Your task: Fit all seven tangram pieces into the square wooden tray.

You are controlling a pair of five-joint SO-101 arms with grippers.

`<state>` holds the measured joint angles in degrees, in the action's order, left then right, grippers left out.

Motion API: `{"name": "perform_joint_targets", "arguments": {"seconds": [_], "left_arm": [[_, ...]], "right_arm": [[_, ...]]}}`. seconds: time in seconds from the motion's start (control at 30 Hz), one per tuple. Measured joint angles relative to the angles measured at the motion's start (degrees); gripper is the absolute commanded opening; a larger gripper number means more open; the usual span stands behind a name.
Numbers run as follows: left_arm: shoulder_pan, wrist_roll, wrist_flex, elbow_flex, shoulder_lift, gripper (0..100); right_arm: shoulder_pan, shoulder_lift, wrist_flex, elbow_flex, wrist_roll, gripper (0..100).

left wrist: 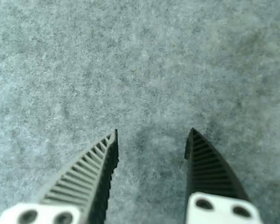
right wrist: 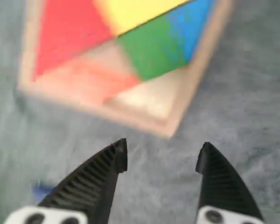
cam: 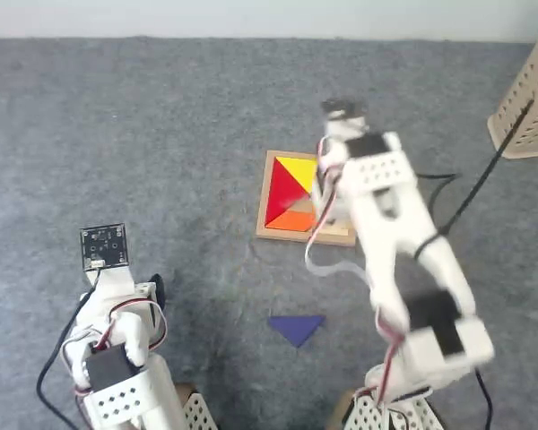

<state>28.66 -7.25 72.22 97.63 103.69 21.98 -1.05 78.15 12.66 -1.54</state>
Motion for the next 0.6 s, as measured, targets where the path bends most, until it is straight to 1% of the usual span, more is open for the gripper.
{"name": "perform_joint_targets", "arguments": {"seconds": [0.07, 0.27, 0.33, 0.47, 0.53, 0.6], "left_arm": [[0.00, 0.00, 0.00, 0.00, 0.00, 23], [0.00, 0.00, 0.00, 0.00, 0.00, 23], [0.00, 0.00, 0.00, 0.00, 0.00, 23], [0.00, 0.00, 0.00, 0.00, 0.00, 23], [0.00, 0.00, 0.00, 0.00, 0.00, 23], [0.00, 0.00, 0.00, 0.00, 0.00, 23]], "right_arm": [[3.69, 5.10, 0.09, 6.07, -5.98, 22.8], [14.24, 14.24, 0.09, 22.68, -28.84, 23.0], [18.02, 16.09, -0.35, 26.99, -34.11, 23.0], [22.07, 18.20, -4.31, 33.67, -36.48, 23.1], [22.86, 18.20, -6.68, 36.13, -36.66, 23.2], [22.77, 18.20, -9.41, 38.24, -36.57, 26.2]]}}
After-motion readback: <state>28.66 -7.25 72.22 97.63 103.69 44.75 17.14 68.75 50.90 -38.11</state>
